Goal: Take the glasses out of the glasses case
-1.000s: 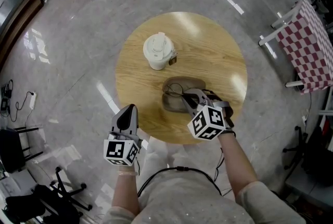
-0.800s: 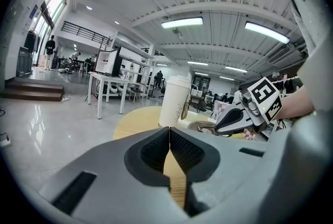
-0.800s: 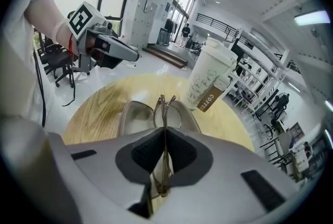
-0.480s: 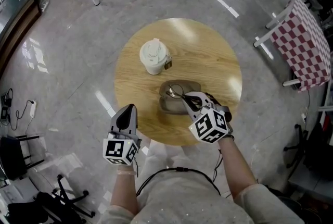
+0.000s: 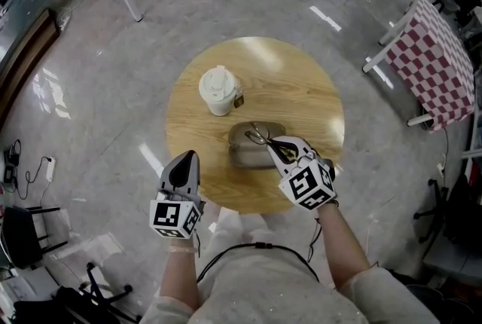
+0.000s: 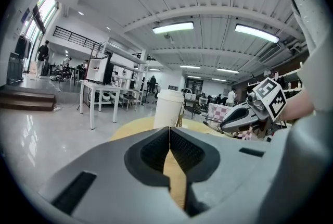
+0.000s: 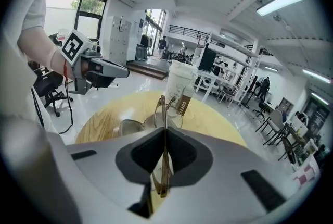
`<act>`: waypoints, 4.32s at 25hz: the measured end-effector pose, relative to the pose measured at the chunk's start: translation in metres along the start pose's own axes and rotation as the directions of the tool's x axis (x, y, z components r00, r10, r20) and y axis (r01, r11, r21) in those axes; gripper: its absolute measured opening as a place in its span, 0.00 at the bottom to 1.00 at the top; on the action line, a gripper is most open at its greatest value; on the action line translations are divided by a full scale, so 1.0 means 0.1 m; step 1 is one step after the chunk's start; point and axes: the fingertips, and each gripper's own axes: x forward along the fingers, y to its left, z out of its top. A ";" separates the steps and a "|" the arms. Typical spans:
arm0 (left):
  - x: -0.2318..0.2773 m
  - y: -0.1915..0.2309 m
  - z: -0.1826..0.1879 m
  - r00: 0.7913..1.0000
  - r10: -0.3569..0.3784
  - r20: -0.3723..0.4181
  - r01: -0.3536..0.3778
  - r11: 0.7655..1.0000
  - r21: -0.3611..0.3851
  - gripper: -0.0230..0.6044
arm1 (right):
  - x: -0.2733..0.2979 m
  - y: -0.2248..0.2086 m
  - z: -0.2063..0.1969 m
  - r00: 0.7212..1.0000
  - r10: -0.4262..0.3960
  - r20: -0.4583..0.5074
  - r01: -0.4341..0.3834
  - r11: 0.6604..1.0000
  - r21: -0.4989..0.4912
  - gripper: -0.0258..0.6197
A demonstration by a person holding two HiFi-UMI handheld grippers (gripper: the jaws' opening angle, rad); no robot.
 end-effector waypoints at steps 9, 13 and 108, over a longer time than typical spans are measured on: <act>-0.01 0.00 0.15 1.000 -0.012 0.016 0.012 1.000 0.026 0.05 | -0.18 -0.09 0.04 0.996 -0.065 0.066 0.058 0.993 0.102 0.07; -0.02 0.00 0.20 1.000 -0.014 0.020 0.014 0.999 0.034 0.05 | -0.24 -0.11 0.03 0.994 -0.079 0.079 0.066 0.986 0.150 0.07; 0.07 0.06 1.11 0.979 -0.065 0.192 0.039 0.990 0.133 0.05 | -1.33 -1.07 0.31 0.786 -0.504 0.359 0.223 0.771 0.596 0.07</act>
